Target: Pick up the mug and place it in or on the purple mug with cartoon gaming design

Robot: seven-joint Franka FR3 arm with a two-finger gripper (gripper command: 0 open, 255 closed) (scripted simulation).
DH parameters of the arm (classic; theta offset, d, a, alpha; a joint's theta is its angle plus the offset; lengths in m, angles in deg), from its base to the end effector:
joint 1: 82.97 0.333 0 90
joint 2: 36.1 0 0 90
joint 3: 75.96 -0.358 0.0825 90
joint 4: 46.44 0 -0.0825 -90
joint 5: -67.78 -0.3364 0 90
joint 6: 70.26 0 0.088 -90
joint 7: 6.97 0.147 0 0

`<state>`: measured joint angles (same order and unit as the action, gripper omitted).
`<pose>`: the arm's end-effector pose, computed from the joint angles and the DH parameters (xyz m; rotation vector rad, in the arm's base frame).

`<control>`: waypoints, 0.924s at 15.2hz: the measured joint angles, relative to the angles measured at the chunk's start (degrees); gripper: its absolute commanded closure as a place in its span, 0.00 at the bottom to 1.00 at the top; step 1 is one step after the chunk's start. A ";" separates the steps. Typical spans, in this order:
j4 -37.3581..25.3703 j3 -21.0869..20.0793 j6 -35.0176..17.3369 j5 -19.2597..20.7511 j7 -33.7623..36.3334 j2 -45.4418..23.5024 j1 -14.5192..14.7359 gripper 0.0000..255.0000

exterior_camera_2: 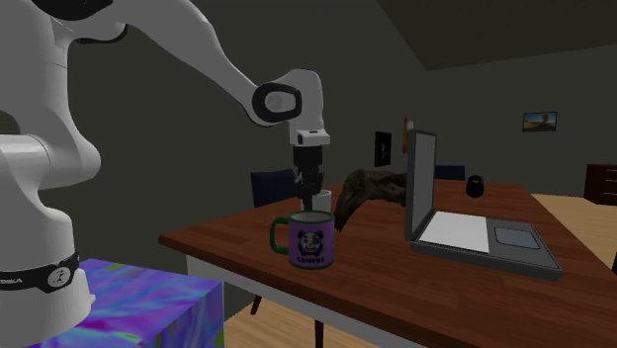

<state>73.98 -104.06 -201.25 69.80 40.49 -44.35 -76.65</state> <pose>0.4503 0.2984 0.3952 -3.0559 0.3243 -0.0269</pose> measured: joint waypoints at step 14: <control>-5.32 -0.22 9.89 -3.07 -2.01 5.18 -0.72 1.00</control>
<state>68.66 -104.28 -191.36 66.73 38.48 -39.17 -77.37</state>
